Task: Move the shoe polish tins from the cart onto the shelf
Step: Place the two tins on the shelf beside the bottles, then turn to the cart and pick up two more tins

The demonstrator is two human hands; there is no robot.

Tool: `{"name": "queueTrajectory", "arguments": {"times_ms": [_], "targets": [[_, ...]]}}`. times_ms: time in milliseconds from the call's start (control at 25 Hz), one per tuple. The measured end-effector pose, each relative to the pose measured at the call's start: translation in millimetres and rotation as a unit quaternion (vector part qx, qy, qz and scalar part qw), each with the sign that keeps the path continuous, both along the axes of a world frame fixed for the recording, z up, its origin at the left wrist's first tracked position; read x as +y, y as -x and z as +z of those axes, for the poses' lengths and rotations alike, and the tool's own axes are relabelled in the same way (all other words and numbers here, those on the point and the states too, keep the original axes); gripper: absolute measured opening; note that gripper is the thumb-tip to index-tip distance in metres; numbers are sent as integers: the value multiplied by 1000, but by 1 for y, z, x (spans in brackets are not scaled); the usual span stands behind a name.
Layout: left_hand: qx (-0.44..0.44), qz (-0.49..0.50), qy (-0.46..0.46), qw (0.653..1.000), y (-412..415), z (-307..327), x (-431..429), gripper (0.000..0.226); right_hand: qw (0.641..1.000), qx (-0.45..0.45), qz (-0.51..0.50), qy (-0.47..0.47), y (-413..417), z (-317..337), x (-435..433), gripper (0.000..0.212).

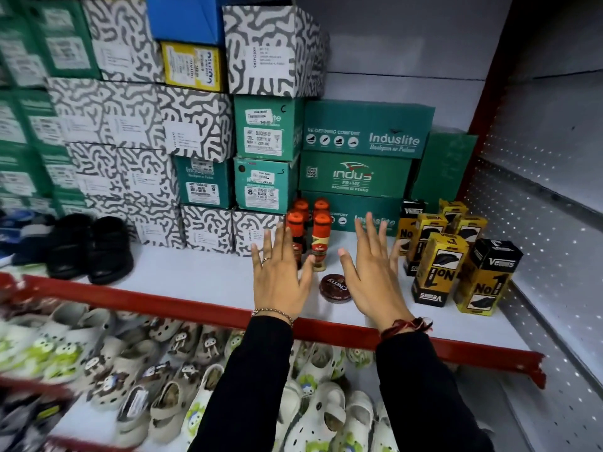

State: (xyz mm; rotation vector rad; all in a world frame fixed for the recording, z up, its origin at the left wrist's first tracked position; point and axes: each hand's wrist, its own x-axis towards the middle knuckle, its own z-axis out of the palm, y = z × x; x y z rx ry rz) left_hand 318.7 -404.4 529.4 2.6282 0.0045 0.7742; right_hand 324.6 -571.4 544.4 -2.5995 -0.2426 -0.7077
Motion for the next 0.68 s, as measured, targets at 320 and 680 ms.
{"name": "queueTrajectory", "arguments": {"times_ms": [320, 680], "targets": [[-15, 155, -11, 988, 80, -5, 84, 74, 983, -12, 185, -9, 27, -3, 100, 70], [53, 377, -2, 925, 224, -50, 208, 75, 910, 71, 408, 7, 112, -53, 258, 69]]}}
